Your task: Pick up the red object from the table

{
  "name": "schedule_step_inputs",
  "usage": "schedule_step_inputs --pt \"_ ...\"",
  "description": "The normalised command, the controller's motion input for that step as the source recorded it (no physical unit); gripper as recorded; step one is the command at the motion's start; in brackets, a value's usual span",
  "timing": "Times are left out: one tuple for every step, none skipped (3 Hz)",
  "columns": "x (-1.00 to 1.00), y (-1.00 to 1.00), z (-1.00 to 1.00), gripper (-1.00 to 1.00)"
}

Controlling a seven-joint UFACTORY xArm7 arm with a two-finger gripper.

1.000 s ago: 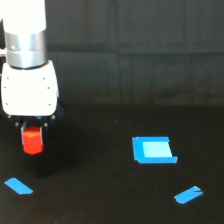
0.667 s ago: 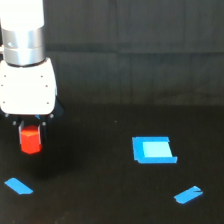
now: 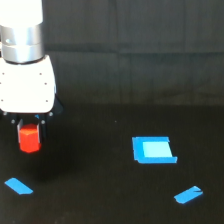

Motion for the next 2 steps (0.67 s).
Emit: schedule_step_inputs --pt "0.07 -0.44 0.47 -0.23" --pt "-0.14 -0.36 0.5 -0.72"
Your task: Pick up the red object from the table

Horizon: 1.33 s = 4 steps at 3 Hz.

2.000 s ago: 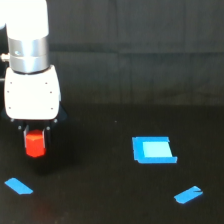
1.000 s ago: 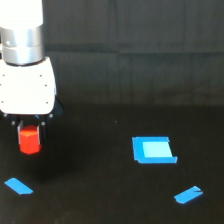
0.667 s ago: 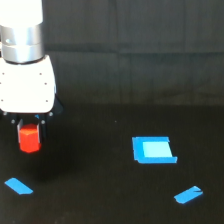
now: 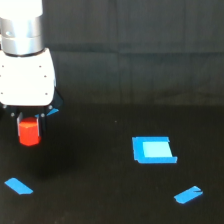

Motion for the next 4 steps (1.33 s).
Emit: schedule_step_inputs --pt "-0.07 -0.24 -0.02 -0.06" --pt "-0.14 -0.27 0.06 0.43" --pt "-0.12 -0.27 0.0 0.41" --pt "0.03 -0.71 0.01 1.0"
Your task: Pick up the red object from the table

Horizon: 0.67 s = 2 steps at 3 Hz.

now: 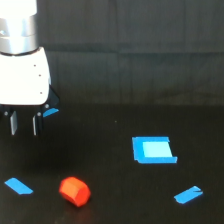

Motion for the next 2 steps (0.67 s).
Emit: schedule_step_inputs --pt "-0.02 -0.69 -0.2 0.94" --pt "-0.01 -0.72 -0.13 1.0"
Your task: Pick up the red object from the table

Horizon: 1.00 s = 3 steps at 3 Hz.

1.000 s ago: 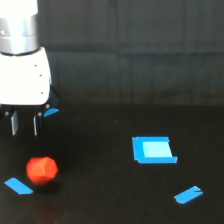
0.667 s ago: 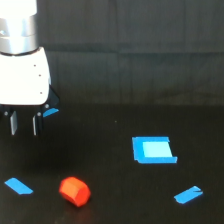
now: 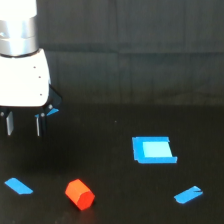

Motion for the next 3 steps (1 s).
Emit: schedule_step_inputs --pt "0.01 -0.78 -0.19 1.0" --pt "0.06 -0.82 -0.18 1.0" --pt "-0.07 -0.77 -0.11 0.95"
